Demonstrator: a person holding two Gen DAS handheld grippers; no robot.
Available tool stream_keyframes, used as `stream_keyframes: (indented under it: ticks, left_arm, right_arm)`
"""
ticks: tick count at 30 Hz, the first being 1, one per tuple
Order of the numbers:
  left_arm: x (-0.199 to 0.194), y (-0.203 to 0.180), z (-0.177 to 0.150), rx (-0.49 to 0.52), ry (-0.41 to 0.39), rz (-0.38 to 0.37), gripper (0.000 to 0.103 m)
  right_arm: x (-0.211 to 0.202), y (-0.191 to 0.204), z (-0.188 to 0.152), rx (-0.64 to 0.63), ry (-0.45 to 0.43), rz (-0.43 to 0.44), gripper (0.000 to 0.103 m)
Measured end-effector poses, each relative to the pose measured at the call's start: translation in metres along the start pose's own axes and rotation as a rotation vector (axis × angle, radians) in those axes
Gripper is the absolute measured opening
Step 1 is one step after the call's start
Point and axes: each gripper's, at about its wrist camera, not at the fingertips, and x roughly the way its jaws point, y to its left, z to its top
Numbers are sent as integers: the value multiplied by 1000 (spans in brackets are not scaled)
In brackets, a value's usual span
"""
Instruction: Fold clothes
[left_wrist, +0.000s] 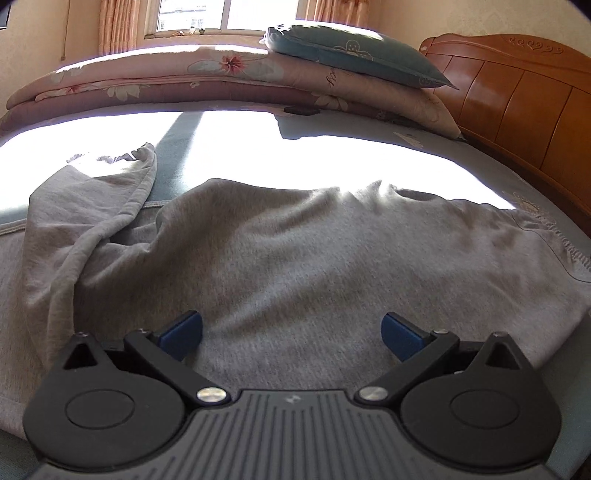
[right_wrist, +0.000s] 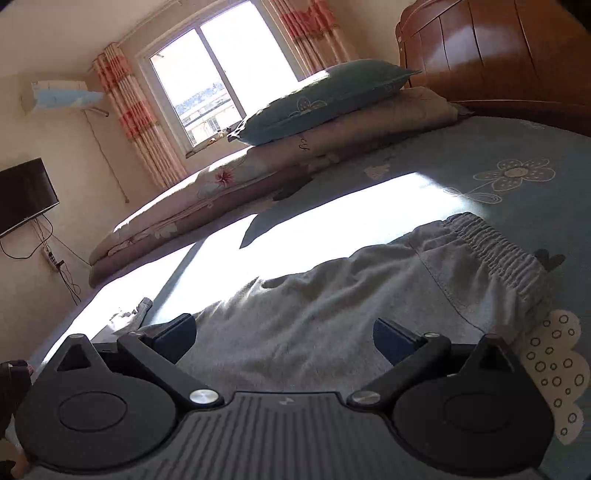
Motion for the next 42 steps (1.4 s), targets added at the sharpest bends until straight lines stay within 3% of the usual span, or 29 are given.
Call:
stream_keyframes:
  ticks: [4,9,11,12,15,17,21,23,26,29,32,36,42]
  left_arm:
    - [0,3,0,4,3,-14,102]
    - [-2,2,-2,48,8,-9,102]
    - [-3,3,-2,44,8,-13,102]
    - [-3,4,-2,36,7,-17,102]
    - [-3,7,0,19,8,-24,102]
    - [-3,6,0,21,10,-22,102]
    - [-3,7,0,28,14,-25,102]
    - [-3,7,0,30,16,-30,102]
    - [-4,8,-1,33,15,-37,102]
    - [-5,11,-2,6,1,-45,102]
    - [-5,15,-1,-23,2,-60,102]
    - [-7,15,0,-17,4,-72,102]
    - [-16,23,4,-102,-33,-83,102]
  right_arm:
    - [39,-29,40,62,56,-10,103]
    - [76,-65,35,66,183,-114,103]
    - [70,-81,27,23,184,-174,101]
    - [64,-88,23,6,172,-186,95]
    - [44,-96,23,60,156,-157,95]
    - [33,-85,28,58,149,-179,99]
    - [26,-50,29,29,154,-57,103]
    - [31,-39,20,9,182,-42,103]
    - [39,-43,0,-13,250,-127,103]
    - [27,-53,-11,5,230,-138,103]
    - [13,-48,-6,42,242,-160,103]
    - [6,-25,8,-3,206,-157,103]
    - [61,23,-6,-192,218,-178,103]
